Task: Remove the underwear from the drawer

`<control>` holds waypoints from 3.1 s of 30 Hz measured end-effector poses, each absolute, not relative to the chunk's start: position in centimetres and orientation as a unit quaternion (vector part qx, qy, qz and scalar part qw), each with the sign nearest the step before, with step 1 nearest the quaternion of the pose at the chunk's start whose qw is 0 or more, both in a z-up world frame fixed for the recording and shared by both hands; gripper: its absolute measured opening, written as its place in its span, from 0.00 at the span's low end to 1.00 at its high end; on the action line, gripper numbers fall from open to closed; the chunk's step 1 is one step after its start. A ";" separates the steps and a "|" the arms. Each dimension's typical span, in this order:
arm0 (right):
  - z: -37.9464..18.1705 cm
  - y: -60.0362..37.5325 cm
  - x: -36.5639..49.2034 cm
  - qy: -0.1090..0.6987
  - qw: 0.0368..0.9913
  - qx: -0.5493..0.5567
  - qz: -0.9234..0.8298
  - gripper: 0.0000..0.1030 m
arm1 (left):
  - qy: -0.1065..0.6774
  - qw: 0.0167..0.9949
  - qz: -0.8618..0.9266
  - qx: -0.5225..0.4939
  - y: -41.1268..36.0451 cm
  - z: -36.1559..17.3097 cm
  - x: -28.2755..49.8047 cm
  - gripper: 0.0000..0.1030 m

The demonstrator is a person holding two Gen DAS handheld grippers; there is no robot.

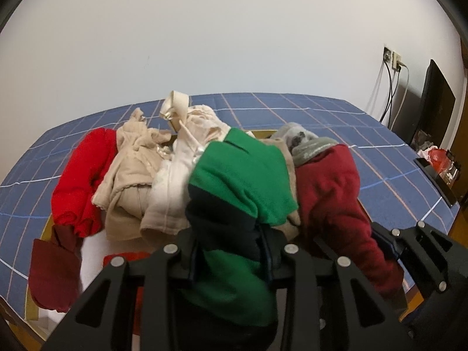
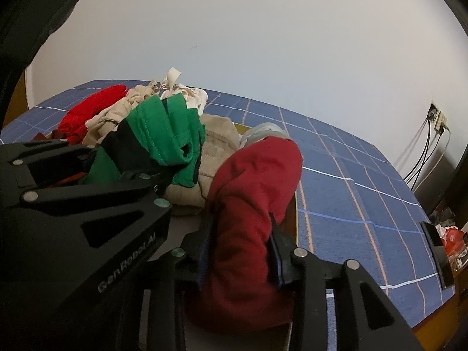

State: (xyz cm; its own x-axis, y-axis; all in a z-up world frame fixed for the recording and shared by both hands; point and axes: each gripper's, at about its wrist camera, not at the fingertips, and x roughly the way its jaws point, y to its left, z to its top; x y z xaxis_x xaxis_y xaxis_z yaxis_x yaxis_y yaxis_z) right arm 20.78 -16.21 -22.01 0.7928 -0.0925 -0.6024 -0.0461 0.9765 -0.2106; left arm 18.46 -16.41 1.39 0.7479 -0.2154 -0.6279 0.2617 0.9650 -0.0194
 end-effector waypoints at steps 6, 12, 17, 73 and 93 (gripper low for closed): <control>-22.0 -16.1 20.6 0.326 0.941 -0.095 0.008 0.61 | 0.335 0.931 -0.140 0.035 -16.0 1.5 18.4 0.39; -21.1 -16.0 19.0 0.329 0.940 -0.093 0.009 0.64 | 0.349 0.924 -0.157 0.017 -15.4 2.0 18.0 0.84; -20.7 -16.5 17.5 0.325 0.944 -0.062 0.006 0.65 | 0.323 0.936 -0.137 -0.006 -13.1 3.4 16.8 0.96; -17.5 -13.0 8.6 0.186 0.977 0.100 0.030 0.76 | 0.264 0.963 -0.043 0.035 -5.5 4.7 7.0 1.00; -17.5 -12.7 4.0 0.173 0.978 0.113 0.026 0.76 | 0.246 0.968 -0.031 0.026 -4.2 5.1 1.9 1.00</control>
State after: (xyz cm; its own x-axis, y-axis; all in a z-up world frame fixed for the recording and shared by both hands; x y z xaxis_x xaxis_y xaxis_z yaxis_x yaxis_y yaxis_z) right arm 4.04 -12.70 -17.55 0.9391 0.0906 -0.3316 -0.0126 0.9731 0.2299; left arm 1.87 -4.25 5.11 0.8768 -0.0471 -0.4785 0.0727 0.9967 0.0352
